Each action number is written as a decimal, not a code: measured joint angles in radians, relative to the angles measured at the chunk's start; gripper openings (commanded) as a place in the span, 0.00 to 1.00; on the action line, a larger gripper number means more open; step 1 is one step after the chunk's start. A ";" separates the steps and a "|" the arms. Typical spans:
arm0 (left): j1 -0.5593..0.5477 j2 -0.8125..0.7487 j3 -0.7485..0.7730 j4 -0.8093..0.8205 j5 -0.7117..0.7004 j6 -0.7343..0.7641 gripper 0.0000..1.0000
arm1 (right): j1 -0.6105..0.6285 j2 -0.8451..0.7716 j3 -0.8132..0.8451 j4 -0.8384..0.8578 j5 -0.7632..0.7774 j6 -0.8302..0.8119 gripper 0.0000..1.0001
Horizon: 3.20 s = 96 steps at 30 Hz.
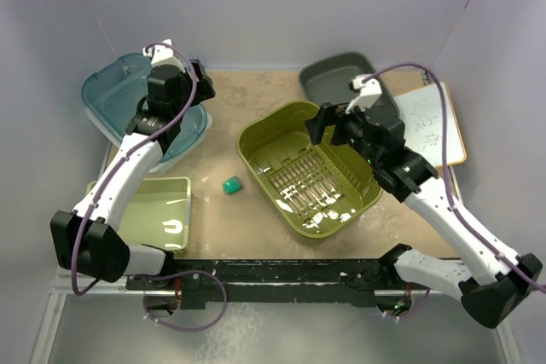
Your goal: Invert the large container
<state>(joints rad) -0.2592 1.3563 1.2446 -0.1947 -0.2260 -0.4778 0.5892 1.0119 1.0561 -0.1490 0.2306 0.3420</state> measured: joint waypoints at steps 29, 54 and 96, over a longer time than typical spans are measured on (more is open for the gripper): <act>0.047 0.023 0.029 -0.066 -0.127 -0.061 0.81 | 0.547 0.473 0.188 -0.335 0.053 -0.024 0.00; 0.094 -0.023 0.253 -0.216 -0.047 -0.035 0.81 | 0.255 0.474 0.484 -0.401 -0.360 0.303 0.00; 0.122 0.072 0.266 -0.299 0.412 -0.064 0.82 | -0.355 0.494 -0.083 0.605 -1.167 0.954 0.02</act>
<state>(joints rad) -0.1375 1.4288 1.5108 -0.4942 0.1864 -0.5419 0.2340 1.5055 0.9733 0.4557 -0.9363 1.2957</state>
